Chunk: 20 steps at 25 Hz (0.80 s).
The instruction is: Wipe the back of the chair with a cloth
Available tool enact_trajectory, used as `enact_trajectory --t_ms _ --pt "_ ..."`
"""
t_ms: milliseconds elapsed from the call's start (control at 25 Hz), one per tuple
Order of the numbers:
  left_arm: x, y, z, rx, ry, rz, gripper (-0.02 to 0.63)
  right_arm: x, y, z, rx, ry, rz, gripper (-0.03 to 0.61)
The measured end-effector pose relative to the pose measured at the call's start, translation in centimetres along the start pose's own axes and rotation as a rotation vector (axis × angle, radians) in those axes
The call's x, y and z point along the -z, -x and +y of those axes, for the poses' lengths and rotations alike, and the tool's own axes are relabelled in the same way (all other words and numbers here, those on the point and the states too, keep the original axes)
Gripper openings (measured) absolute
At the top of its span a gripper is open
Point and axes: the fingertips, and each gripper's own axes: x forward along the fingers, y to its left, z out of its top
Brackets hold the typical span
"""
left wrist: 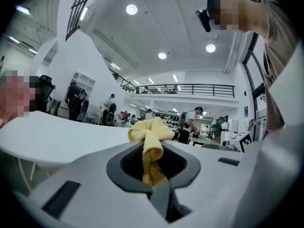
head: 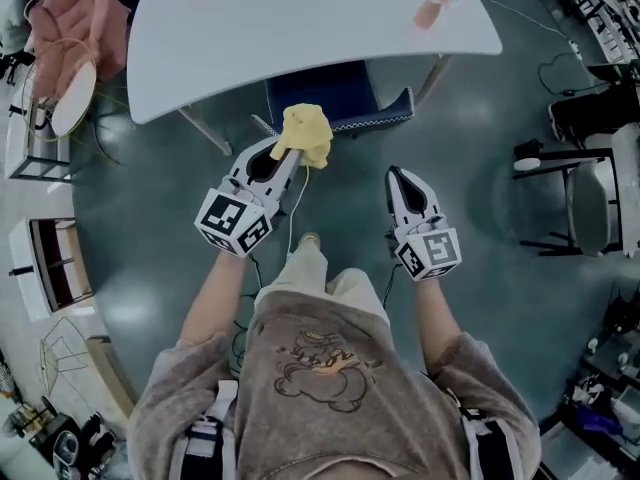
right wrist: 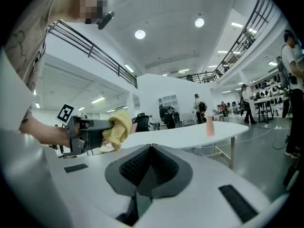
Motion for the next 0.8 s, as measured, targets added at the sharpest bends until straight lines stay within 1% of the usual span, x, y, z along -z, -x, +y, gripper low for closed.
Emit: enact_trajectory --t_ms 160,240,320,440,560,800 --pt "-7.4 -0.4 -1.0 0.009 0.008 -0.002 0.058 -7.4 1.2 0.4 0.029 0.002 0.007 0.026" --pt "-10.0 -0.4 -1.0 0.012 0.009 -0.007 0.058 -9.9 1.6 0.6 0.047 0.004 0.003 0.026" --pt "-11.9 -0.4 -1.0 0.017 0.012 -0.027 0.058 -11.5 2.0 0.5 0.071 0.002 -0.005 0.026" --pt "-13.5 -0.7 -0.6 0.021 0.007 -0.051 0.058 -12.5 2.1 0.1 0.105 -0.005 -0.019 0.026" --pt "-14.4 -1.1 -0.4 0.027 0.007 -0.061 0.058 -13.2 2.0 0.0 0.120 -0.005 -0.031 0.026" --pt "-14.6 -1.0 -0.4 0.011 0.007 -0.054 0.058 -13.5 2.0 -0.4 0.119 -0.004 -0.025 0.026"
